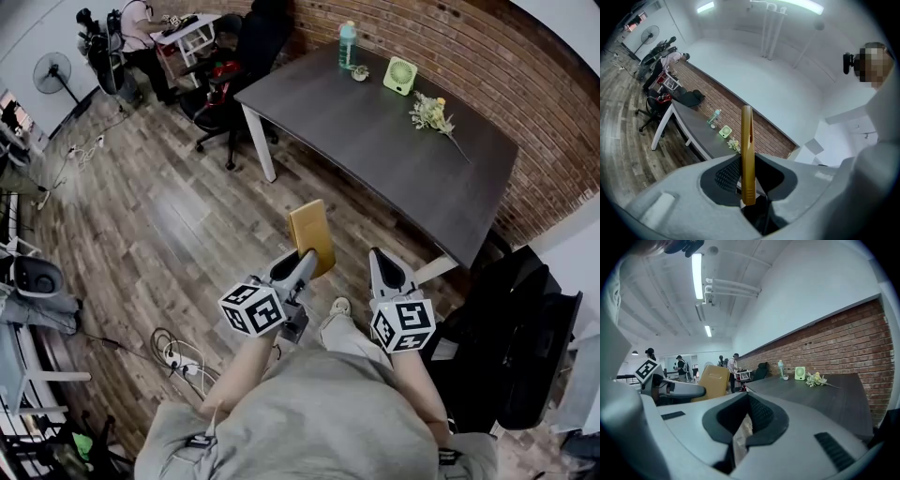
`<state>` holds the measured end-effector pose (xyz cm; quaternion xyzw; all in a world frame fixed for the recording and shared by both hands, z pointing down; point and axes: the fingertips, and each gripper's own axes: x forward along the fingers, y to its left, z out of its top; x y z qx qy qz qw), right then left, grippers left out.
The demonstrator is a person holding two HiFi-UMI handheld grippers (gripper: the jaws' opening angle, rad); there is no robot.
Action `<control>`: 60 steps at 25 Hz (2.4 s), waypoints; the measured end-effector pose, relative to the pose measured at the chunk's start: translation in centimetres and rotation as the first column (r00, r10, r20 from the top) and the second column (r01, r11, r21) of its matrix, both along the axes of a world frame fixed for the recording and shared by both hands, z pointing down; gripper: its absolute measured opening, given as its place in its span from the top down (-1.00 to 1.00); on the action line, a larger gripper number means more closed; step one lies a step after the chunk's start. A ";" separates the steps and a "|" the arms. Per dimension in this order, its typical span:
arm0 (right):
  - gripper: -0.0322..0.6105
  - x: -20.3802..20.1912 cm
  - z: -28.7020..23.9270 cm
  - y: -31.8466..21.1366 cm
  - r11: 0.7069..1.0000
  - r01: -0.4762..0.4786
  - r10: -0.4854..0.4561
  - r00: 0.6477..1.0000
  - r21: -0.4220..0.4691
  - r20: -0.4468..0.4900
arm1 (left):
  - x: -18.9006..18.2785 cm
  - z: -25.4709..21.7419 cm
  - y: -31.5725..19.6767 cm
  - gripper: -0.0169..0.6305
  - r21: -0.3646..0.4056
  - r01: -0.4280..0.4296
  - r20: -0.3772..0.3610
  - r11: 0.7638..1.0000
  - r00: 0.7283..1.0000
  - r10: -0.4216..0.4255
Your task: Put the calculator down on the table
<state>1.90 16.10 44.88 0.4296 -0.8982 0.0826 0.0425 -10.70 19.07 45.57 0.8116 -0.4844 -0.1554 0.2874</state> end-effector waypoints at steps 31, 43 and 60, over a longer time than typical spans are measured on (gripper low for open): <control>0.89 2.2 -1.4 -23.4 0.999 0.049 -0.049 0.999 0.009 -0.018 | 1.6 -1.6 -23.2 0.67 -0.001 0.055 -0.035 0.998 0.998 -0.055; 0.89 2.4 -0.1 -25.5 0.998 0.051 -0.051 0.999 -0.032 -0.014 | 1.7 0.1 -26.0 0.67 -0.055 0.046 -0.027 0.997 0.998 -0.048; 0.89 2.1 1.5 -33.0 0.997 0.019 -0.021 0.999 -0.073 -0.032 | 1.7 2.5 -34.9 0.67 -0.111 -0.018 -0.018 0.994 1.000 0.016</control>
